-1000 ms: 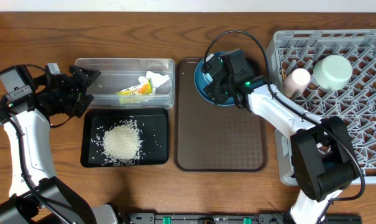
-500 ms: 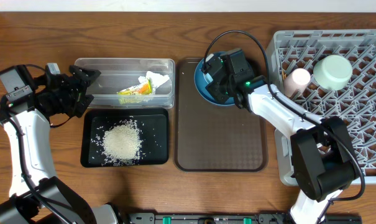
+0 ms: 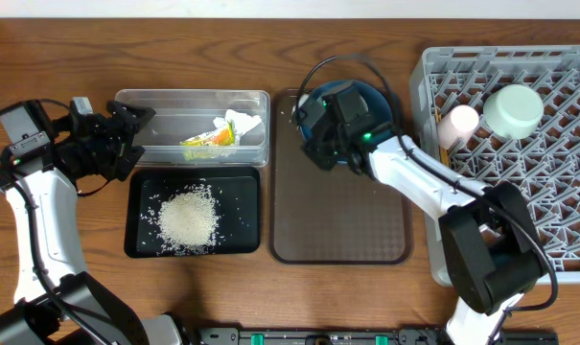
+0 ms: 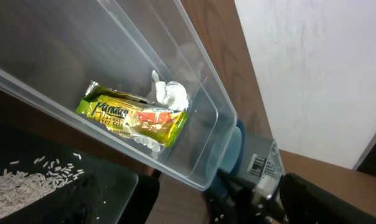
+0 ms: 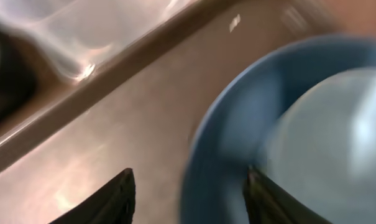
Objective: Sort waste into correct bins and load items into the dishwasher rack
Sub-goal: 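Lower the right gripper and grasp the light-blue bowl's rim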
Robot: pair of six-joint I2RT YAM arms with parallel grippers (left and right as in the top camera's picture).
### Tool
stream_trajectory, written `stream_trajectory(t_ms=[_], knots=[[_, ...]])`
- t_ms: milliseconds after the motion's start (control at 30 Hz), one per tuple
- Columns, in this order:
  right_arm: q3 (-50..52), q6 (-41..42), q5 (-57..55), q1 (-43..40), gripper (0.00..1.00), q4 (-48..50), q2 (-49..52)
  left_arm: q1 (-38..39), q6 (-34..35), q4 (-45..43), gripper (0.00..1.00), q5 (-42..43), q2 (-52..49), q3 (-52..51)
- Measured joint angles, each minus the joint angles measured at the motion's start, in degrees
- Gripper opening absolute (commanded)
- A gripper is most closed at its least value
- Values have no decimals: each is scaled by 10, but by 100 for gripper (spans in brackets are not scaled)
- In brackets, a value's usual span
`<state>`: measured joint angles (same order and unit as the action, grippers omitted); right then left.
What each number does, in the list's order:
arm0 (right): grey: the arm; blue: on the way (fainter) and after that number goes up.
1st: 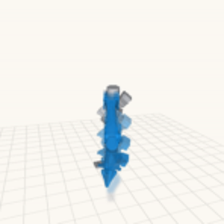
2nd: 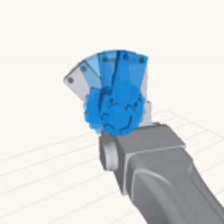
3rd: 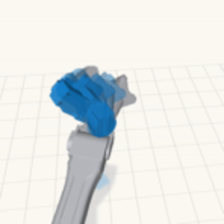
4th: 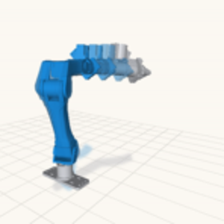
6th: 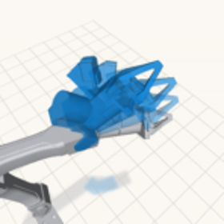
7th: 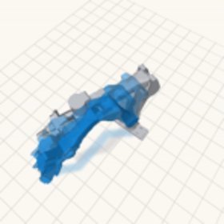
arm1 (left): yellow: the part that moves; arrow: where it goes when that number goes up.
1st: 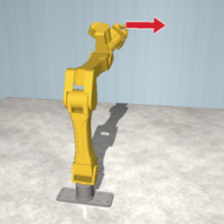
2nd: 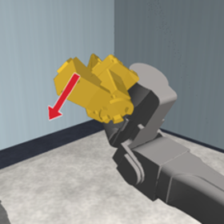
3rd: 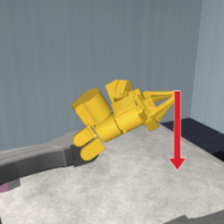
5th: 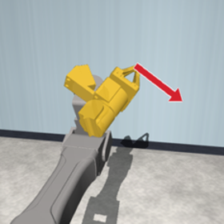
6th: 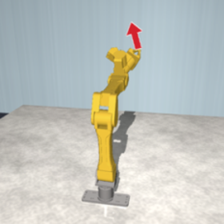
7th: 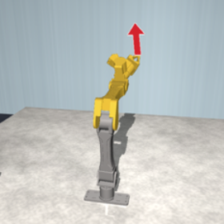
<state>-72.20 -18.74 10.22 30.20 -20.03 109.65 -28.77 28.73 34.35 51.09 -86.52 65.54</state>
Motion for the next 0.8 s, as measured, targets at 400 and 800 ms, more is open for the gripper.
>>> stream_trajectory(t_ms=[400, 800], knots=[[0, 0, 2, 7, 27, -64, 0, 0, 0, 0, 94, 0, 0, 0], [0, 1, 2, 38, 27, -156, 0, 0, 0, 0, 94, 0, 0, 0]])
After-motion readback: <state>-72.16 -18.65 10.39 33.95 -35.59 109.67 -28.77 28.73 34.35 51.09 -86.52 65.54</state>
